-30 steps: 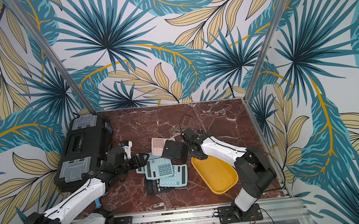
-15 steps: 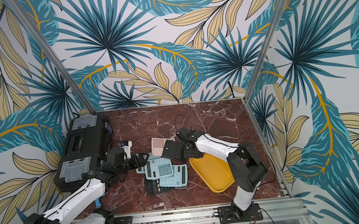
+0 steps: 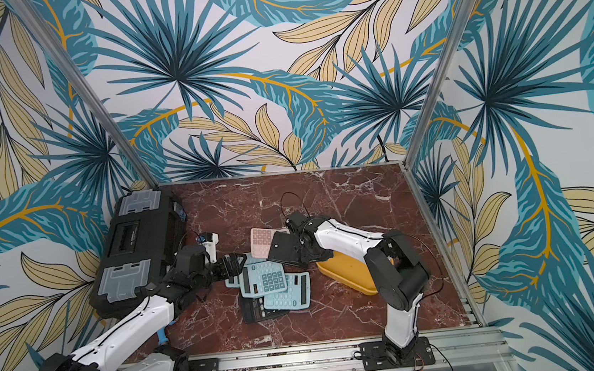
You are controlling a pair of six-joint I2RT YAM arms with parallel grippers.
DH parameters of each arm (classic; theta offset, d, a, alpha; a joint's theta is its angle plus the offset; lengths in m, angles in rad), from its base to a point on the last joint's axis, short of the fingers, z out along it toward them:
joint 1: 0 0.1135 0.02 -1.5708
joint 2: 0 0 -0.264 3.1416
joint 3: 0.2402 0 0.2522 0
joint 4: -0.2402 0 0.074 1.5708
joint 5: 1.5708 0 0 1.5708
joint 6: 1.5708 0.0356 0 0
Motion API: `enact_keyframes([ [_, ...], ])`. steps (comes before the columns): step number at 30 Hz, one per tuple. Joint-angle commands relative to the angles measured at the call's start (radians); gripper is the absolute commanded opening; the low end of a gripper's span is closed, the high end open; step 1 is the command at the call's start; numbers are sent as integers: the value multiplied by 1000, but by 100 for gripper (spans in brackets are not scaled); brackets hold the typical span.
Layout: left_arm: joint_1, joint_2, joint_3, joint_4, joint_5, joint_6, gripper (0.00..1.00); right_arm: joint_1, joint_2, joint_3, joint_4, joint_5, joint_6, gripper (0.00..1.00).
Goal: Put the calculator in the storage box
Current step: Move the storage box to the center of the board.
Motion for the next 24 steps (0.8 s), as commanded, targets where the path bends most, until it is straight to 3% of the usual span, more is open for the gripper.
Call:
enact_keyframes([
  [1, -1, -12, 27, 7, -8, 18, 100, 5, 19, 9, -47, 21, -40, 13],
  [5, -2, -13, 26, 4, -17, 17, 100, 9, -11, -29, -56, 0, -50, 2],
  [12, -1, -67, 19, -50, -15, -21, 100, 37, -137, -146, -54, -37, -49, 1],
  [18, -5, -178, 88, -369, 39, -78, 100, 80, -206, -233, -55, -63, -39, 1],
  [24, -26, -365, -34, -511, 133, -184, 100, 106, -276, -302, -56, -65, -23, 1],
])
